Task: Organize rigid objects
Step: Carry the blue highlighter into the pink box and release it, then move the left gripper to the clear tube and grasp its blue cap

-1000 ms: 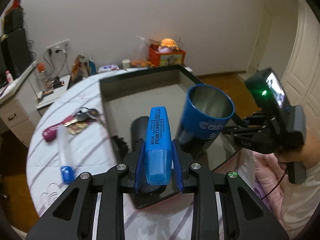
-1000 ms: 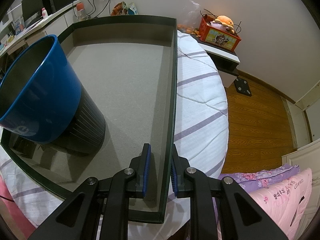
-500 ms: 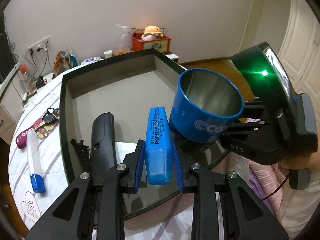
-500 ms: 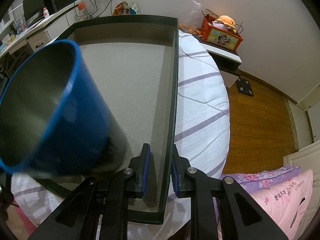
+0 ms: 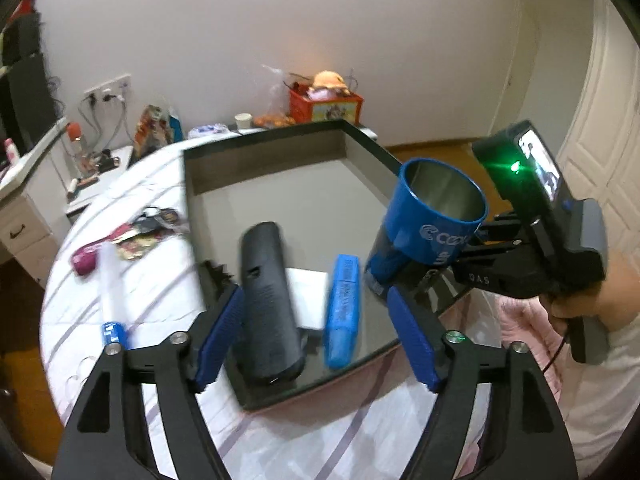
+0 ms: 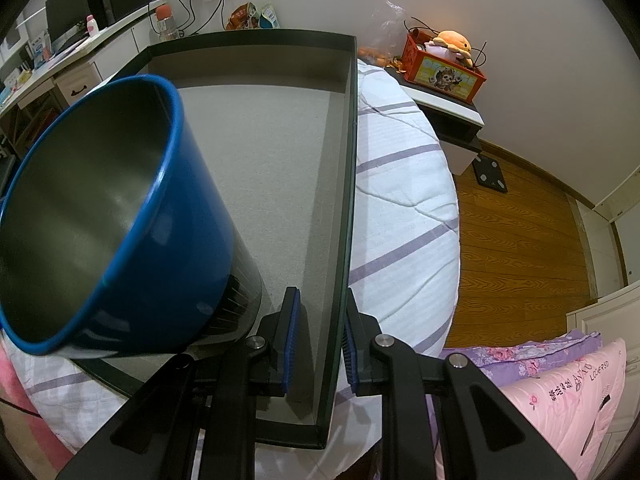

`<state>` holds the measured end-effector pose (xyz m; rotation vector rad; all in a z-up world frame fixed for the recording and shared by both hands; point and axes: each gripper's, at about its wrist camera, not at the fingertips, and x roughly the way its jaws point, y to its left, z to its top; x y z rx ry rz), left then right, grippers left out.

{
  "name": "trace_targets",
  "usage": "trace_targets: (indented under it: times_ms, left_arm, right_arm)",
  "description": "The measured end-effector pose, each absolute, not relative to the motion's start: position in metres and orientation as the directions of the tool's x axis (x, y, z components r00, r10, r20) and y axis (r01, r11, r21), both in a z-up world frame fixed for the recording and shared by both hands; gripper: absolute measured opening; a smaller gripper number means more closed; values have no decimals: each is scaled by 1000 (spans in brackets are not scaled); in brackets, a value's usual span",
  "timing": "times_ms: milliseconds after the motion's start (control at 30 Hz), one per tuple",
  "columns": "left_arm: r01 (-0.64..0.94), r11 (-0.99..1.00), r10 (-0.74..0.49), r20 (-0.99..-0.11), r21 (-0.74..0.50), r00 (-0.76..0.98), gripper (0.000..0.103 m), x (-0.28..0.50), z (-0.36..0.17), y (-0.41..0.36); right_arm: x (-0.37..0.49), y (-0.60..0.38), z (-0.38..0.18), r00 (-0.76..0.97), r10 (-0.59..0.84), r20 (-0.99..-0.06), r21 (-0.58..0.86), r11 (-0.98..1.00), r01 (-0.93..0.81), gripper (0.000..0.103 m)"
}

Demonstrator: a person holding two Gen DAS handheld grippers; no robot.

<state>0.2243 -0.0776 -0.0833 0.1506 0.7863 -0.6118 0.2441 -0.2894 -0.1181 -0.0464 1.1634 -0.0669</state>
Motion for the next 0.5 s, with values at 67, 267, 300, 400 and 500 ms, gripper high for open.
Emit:
trace_targets:
  times_ms: [67, 267, 300, 400, 500]
  left_arm:
    - [541, 836, -441, -692, -85, 572, 81, 219, -80, -61]
    - [450, 889, -380, -687, -85, 620, 84, 210, -81, -4]
    - [433, 897, -368, -690, -87, 623, 85, 210, -83, 4]
    - [379, 920, -335, -701, -98, 630, 85, 213, -92, 27]
    - [333, 937, -302, -715, -103, 630, 85, 214, -101, 43]
  right_arm:
    - [244, -289, -118, 395, -78, -915, -72, 997, 29, 20]
    - [244, -289, -118, 394, -80, -916, -74, 997, 29, 20]
    - [244, -289, -118, 394, -80, -916, -74, 997, 30, 21]
    - [244, -289, -118, 394, -80, -916, -74, 997, 30, 21]
    - [244, -289, -118, 394, -80, -916, -74, 997, 30, 21]
